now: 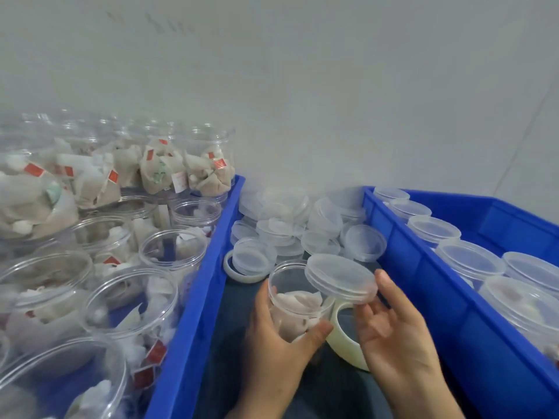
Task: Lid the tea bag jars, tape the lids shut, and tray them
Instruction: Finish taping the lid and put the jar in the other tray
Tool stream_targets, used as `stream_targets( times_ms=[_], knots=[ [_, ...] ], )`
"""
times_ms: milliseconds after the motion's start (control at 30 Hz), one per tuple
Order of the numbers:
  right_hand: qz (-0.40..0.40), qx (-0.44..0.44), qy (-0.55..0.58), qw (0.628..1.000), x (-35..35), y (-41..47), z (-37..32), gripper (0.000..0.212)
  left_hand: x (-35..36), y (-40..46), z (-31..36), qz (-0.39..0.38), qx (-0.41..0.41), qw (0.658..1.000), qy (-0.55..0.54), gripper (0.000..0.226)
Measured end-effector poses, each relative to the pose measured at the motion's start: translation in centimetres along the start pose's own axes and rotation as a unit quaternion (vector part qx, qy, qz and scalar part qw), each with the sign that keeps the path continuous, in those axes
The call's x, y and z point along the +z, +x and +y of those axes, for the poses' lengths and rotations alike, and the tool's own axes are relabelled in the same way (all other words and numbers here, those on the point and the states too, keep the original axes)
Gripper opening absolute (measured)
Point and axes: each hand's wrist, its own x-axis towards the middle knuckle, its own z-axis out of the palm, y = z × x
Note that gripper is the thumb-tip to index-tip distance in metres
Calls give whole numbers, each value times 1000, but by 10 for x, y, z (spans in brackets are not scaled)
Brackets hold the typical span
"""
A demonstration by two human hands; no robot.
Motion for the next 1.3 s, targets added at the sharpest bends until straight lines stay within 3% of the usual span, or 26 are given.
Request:
stream_targets(
  times_ms=[100,233,400,467,567,667,867,967,1100,1200,1300],
  knots=[
    [13,-14,-122,992,-9,3,16,29,0,3,1,-4,30,999,-25,93],
    [20,-111,-311,944,-10,6,27,30,0,3,9,-24,76,995,-64,117],
    [-54,-236,-472,848,-16,3,38,52,-2,1,14,3,101,992,-82,104],
    [-92,-237,-500,828,-17,1,43,61,-2,2,16,12,109,991,-80,97],
    [-132,-199,-483,843,-19,1,49,72,-4,2,15,19,103,991,-80,89],
    [-147,-215,-473,841,-19,-1,47,78,-3,3,12,31,99,992,-77,81],
    [-145,-228,-441,856,-24,0,46,63,-1,4,9,35,93,992,-75,79],
    [-127,-255,-452,845,-23,0,47,62,0,4,9,33,88,992,-89,83],
    [-112,-269,-455,841,-22,-1,50,76,2,4,4,22,74,990,-120,94],
    [-139,-234,-450,851,-20,-2,51,84,2,5,2,8,77,992,-97,100],
    [-161,-219,-400,876,-22,-1,51,75,1,5,1,-4,75,995,-70,102]
  ],
)
